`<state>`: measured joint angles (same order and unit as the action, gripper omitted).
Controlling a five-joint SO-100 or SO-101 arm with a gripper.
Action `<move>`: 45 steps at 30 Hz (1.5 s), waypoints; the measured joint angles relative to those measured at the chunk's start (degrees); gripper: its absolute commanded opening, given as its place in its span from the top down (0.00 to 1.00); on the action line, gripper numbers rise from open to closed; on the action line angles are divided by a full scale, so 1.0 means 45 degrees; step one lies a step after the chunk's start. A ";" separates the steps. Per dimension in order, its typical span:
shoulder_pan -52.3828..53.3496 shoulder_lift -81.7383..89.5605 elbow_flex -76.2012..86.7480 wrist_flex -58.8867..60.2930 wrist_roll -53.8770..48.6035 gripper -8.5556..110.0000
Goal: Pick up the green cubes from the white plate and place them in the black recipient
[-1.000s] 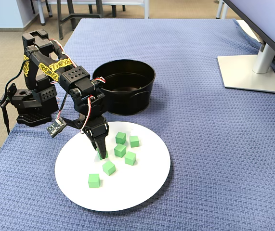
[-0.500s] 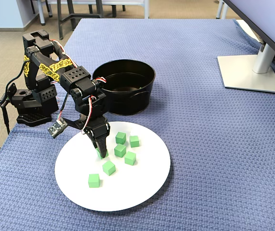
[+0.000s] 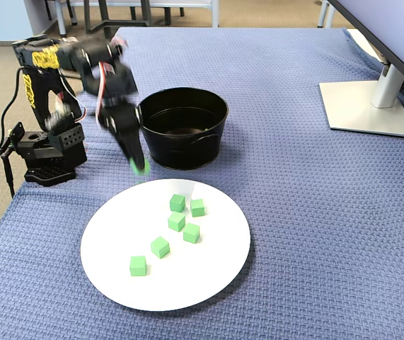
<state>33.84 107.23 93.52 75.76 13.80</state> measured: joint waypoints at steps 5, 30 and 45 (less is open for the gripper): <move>-0.2031 0.2520 0.0000 0.0840 0.0781 0.93; -1.1797 0.2734 0.4590 -0.4629 0.0234 0.68; -0.6055 0.4434 0.2656 -0.2148 -0.1895 0.77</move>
<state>6.59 127.18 105.47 66.09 5.27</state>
